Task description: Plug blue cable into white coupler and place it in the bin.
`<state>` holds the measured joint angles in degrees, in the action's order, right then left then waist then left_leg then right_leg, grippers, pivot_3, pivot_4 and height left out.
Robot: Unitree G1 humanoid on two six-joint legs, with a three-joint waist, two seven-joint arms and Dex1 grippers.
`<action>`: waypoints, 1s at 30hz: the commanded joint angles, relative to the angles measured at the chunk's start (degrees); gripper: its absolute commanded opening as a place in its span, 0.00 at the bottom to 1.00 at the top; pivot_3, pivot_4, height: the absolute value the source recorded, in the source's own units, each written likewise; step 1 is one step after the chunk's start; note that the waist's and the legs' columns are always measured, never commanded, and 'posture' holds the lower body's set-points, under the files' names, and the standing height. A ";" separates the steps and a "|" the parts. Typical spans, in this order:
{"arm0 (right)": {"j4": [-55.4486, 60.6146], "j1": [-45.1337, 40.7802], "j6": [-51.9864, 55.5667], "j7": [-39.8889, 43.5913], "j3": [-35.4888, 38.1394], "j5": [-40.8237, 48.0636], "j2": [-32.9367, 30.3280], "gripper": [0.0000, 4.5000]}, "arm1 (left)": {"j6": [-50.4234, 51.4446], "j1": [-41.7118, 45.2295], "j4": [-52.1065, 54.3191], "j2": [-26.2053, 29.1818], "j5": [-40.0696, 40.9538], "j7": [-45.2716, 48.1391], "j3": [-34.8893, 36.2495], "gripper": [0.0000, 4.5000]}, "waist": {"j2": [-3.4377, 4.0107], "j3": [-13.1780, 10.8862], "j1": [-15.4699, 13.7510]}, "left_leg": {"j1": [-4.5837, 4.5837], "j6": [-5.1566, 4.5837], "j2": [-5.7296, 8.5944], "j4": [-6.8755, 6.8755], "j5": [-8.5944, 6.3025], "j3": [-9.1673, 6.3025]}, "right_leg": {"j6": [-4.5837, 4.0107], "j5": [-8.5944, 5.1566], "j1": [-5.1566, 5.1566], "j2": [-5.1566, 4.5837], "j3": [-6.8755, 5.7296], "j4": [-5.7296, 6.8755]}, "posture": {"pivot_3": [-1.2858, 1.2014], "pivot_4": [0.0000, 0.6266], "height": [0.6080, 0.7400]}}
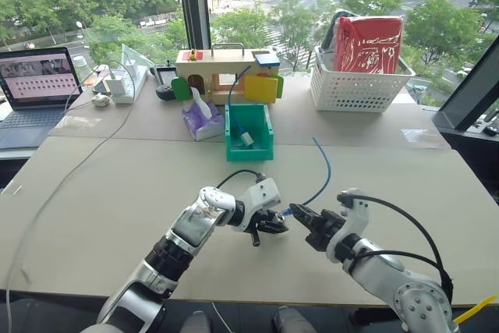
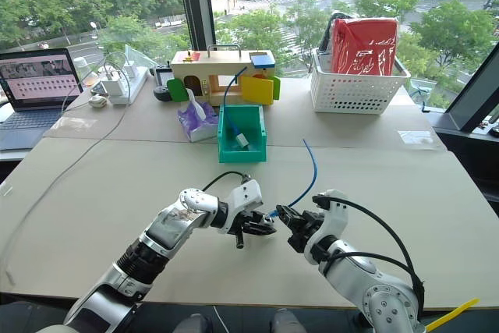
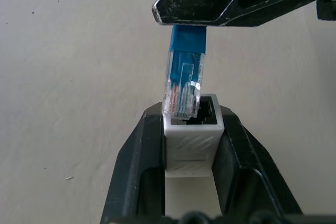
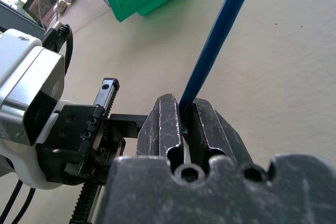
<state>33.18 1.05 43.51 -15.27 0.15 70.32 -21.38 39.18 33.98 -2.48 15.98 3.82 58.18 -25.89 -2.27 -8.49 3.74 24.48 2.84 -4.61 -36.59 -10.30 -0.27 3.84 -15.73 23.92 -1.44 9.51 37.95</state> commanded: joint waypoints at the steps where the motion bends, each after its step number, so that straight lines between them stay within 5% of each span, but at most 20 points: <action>1: 1.88 0.39 1.34 -0.43 0.24 -0.43 -0.32 0.00 | 1.49 -0.64 -0.46 0.06 0.22 0.30 -2.54 0.15 | 0.00 0.00 0.00 | 0.00 0.00 0.00 0.00 0.00 0.00 | 0.00 0.00 0.00 0.00 0.00 0.00 | 0.52 0.24 0.81; 30: 4.32 -2.18 7.94 1.75 -4.02 -6.26 -2.58 0.00 | 3.40 1.24 0.24 1.44 0.36 0.45 -5.29 0.15 | -0.03 0.03 0.15 | -0.06 0.00 0.00 0.00 0.00 0.00 | 0.00 -0.02 -0.02 0.01 0.00 0.01 | 0.52 0.24 0.81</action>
<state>36.43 -1.38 49.31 -14.72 -1.50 64.68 -24.00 40.21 35.83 -2.15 17.50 4.57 58.19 -28.26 -2.30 -8.46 3.89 24.42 2.84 -4.61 -36.59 -10.30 -0.27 3.83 -15.74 23.89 -1.43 9.51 37.95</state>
